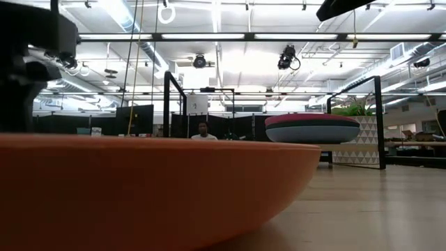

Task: Place and stack plates onto a shelf
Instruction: Put the light orange plate on the shelf

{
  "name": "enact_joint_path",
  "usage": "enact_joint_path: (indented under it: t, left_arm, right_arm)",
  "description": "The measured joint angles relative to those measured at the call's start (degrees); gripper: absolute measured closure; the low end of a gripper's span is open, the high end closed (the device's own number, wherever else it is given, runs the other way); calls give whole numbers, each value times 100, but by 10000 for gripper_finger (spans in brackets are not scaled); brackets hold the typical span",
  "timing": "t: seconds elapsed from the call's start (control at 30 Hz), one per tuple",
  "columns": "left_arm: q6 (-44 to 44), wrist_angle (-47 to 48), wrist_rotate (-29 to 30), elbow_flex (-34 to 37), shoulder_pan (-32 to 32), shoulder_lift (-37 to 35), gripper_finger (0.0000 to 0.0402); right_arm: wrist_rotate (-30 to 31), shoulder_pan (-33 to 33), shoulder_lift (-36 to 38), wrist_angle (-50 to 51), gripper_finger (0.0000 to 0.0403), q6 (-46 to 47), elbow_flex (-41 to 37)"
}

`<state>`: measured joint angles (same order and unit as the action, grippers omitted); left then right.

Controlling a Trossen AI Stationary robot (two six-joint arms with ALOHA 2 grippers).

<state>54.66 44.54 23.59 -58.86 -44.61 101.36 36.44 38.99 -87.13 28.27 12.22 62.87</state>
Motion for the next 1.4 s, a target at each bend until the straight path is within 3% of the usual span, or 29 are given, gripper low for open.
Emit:
enact_joint_path:
  t: [0.27, 0.53, 0.83, 1.0, 1.17, 1.4]
  left_arm:
    - [-144, -364, -332, 375, 165, -33, 272]
    - [-390, -492, -353, 390, 177, -35, 384]
    - [-625, -123, -654, -193, 170, -247, 385]
    - [-926, 55, -439, -827, 170, -472, 385]
    - [-1833, -279, -447, -1398, 427, -459, 385]
    - [-3397, -732, -479, -1507, 1224, -439, 385]
  right_arm:
    - [-33, 1, 0, -40, 284, 18, 0]
    - [-50, 6, 2, -81, 284, 22, 0]
    - [-51, 4, 2, -82, 284, 66, 0]
    - [-51, 4, 2, -114, 284, 127, -14]
    - [-73, 6, 2, -362, 284, 156, -202]
    - [-149, 16, 2, -455, 284, 442, -289]
